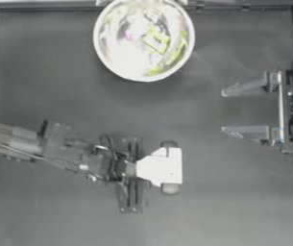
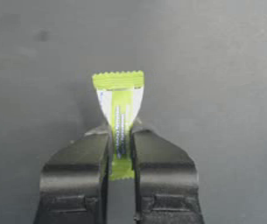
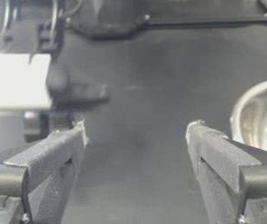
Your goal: Put candies in bowl
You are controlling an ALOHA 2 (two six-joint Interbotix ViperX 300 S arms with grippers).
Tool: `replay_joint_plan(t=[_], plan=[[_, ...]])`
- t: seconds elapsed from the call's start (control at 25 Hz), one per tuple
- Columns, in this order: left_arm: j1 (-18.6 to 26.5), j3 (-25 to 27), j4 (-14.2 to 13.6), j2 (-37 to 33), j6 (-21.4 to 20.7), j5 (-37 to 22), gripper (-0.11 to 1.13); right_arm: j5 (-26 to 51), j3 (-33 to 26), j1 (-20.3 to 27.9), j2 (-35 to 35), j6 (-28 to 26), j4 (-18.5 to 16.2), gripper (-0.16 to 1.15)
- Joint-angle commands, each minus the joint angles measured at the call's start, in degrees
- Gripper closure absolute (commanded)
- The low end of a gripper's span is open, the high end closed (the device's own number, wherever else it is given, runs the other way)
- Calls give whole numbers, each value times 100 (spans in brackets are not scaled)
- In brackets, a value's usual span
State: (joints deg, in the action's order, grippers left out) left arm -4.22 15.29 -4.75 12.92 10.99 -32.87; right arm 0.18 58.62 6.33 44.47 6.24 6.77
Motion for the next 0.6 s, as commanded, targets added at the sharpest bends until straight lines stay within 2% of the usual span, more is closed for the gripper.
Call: replay_joint_plan(t=[0.04,0.28,0.6], plan=[[185,97,-158,-782,9,70,62,-53,-53,-9,9,-9,62,0],[615,404,-448,-1477,-9,396,62,-123,35,0,141,-9,141,0],[1582,738,-571,-1925,-18,940,62,-149,79,0,193,-9,185,0]])
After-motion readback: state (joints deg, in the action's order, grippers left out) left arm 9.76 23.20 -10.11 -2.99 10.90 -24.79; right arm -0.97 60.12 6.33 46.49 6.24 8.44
